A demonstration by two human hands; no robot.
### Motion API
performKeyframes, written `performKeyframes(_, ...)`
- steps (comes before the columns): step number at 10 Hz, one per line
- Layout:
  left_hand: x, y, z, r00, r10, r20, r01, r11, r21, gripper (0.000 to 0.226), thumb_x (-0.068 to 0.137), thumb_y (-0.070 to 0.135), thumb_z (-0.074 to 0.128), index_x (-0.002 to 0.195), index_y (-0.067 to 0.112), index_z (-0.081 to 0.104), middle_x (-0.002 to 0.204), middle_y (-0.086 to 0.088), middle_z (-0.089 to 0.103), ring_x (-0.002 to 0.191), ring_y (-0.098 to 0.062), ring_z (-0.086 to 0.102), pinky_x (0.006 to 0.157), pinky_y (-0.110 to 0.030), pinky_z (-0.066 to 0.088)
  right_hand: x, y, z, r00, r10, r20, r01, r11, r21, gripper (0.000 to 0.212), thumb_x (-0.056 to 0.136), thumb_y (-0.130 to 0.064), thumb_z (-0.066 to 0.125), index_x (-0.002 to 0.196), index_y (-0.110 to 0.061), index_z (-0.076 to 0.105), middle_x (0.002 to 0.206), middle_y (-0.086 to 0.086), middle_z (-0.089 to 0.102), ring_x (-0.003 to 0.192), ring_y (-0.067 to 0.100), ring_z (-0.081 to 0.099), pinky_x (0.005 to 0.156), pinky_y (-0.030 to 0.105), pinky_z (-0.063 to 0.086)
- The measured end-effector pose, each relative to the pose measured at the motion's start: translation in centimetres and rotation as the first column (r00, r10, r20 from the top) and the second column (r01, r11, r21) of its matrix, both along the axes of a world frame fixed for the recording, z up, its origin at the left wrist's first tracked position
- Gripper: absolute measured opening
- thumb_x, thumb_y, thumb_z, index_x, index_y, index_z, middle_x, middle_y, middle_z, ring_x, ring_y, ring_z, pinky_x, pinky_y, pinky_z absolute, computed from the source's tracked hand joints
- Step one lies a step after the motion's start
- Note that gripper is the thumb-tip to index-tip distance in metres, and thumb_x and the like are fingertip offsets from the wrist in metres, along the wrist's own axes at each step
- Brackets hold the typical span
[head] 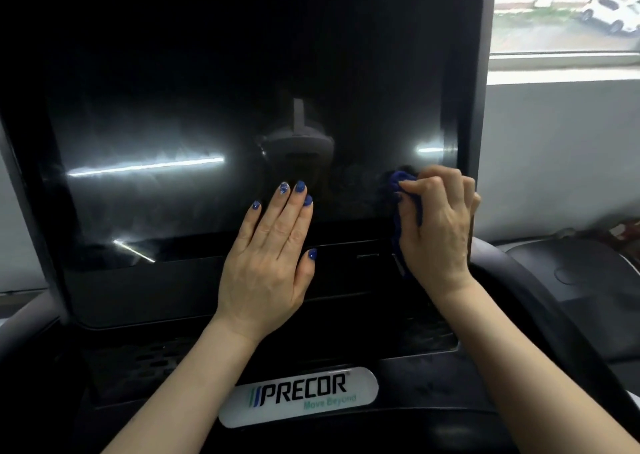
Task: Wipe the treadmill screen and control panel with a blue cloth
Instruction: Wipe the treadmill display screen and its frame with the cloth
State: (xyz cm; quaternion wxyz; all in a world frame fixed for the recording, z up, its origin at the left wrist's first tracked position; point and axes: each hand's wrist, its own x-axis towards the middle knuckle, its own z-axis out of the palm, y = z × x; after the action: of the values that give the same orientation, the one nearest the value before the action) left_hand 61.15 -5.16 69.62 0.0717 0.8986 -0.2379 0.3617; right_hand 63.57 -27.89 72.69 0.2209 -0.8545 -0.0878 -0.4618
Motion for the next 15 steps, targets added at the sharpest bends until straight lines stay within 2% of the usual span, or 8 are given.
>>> performKeyframes(1,-0.1,0.0,0.0,1.0,-0.01,0.005,0.01,1.0,-0.009,0.053,0.103,0.024,0.041,0.151,0.001,0.037,0.161,-0.014,0.03,0.151,-0.026,0.025,0.124,-0.045,0.018,-0.4,-1.6,0.0,0.999,0.053,0.007,-0.052,0.99,-0.13,0.016,0.095,-0.017,0.056,0.089,-0.006,0.067,0.103,0.012,0.063,0.095,0.025,0.047,0.09,0.027,0.023)
performKeyframes(2,-0.1,0.0,0.0,1.0,-0.01,0.014,0.01,1.0,-0.015,0.053,0.104,0.025,0.041,0.151,0.001,0.038,0.161,-0.014,0.031,0.151,-0.025,0.025,0.124,-0.046,0.02,-0.3,-2.4,0.5,1.0,-0.021,0.019,0.022,0.996,-0.09,0.018,0.095,-0.018,0.055,0.088,-0.006,0.067,0.102,0.011,0.062,0.094,0.025,0.049,0.095,0.02,0.019)
performKeyframes(3,0.0,0.0,0.0,1.0,-0.01,0.019,0.011,1.0,-0.017,0.053,0.104,0.025,0.041,0.15,0.001,0.038,0.161,-0.014,0.031,0.151,-0.025,0.026,0.124,-0.046,0.02,-0.5,-1.2,0.1,0.997,-0.077,0.015,0.078,0.996,-0.037,0.014,0.094,-0.015,0.057,0.089,-0.006,0.066,0.104,0.012,0.062,0.096,0.023,0.048,0.089,0.027,0.022)
performKeyframes(4,-0.1,-0.1,0.0,1.0,-0.015,0.013,0.015,1.0,-0.02,0.053,0.103,0.024,0.042,0.15,0.001,0.039,0.16,-0.013,0.032,0.151,-0.025,0.026,0.124,-0.046,0.02,-0.9,-2.6,-0.1,0.999,-0.04,0.017,0.042,0.986,-0.16,0.017,0.095,-0.018,0.055,0.089,-0.007,0.067,0.103,0.01,0.063,0.095,0.024,0.048,0.09,0.035,0.026)
performKeyframes(6,-0.1,0.0,0.0,1.0,-0.015,0.011,0.015,1.0,-0.022,0.053,0.103,0.025,0.042,0.15,0.001,0.038,0.161,-0.013,0.031,0.151,-0.025,0.026,0.124,-0.046,0.02,-0.4,-1.3,-0.1,0.987,-0.16,0.034,0.16,0.987,-0.004,0.01,0.093,-0.012,0.057,0.09,-0.007,0.065,0.103,0.011,0.061,0.096,0.022,0.046,0.087,0.033,0.025)
performKeyframes(7,-0.1,0.0,0.0,1.0,-0.017,-0.001,0.017,1.0,-0.02,0.054,0.102,0.025,0.042,0.15,0.001,0.038,0.161,-0.013,0.031,0.151,-0.025,0.026,0.124,-0.046,0.02,-0.6,-2.3,-0.2,0.986,-0.163,0.034,0.166,0.981,-0.102,0.009,0.093,-0.012,0.059,0.089,-0.007,0.065,0.103,0.009,0.062,0.095,0.023,0.048,0.087,0.038,0.028)
performKeyframes(10,-0.1,0.1,0.0,1.0,-0.026,0.005,0.026,1.0,-0.016,0.053,0.103,0.025,0.04,0.151,0.001,0.038,0.161,-0.014,0.032,0.151,-0.026,0.026,0.125,-0.046,0.017,2.7,-3.6,4.4,0.986,-0.144,0.082,0.151,0.985,-0.086,0.012,0.094,-0.012,0.056,0.085,-0.008,0.063,0.101,0.008,0.062,0.095,0.021,0.043,0.084,0.036,0.026)
performKeyframes(15,0.0,0.1,-0.2,0.999,-0.047,0.009,0.047,0.999,-0.026,0.053,0.104,0.025,0.041,0.151,0.0,0.037,0.16,-0.015,0.032,0.151,-0.028,0.025,0.124,-0.049,0.02,-2.8,-4.6,-1.9,0.998,-0.06,0.019,0.062,0.991,-0.117,0.017,0.095,-0.008,0.059,0.079,-0.006,0.066,0.097,0.005,0.064,0.093,0.024,0.049,0.085,0.035,0.027)
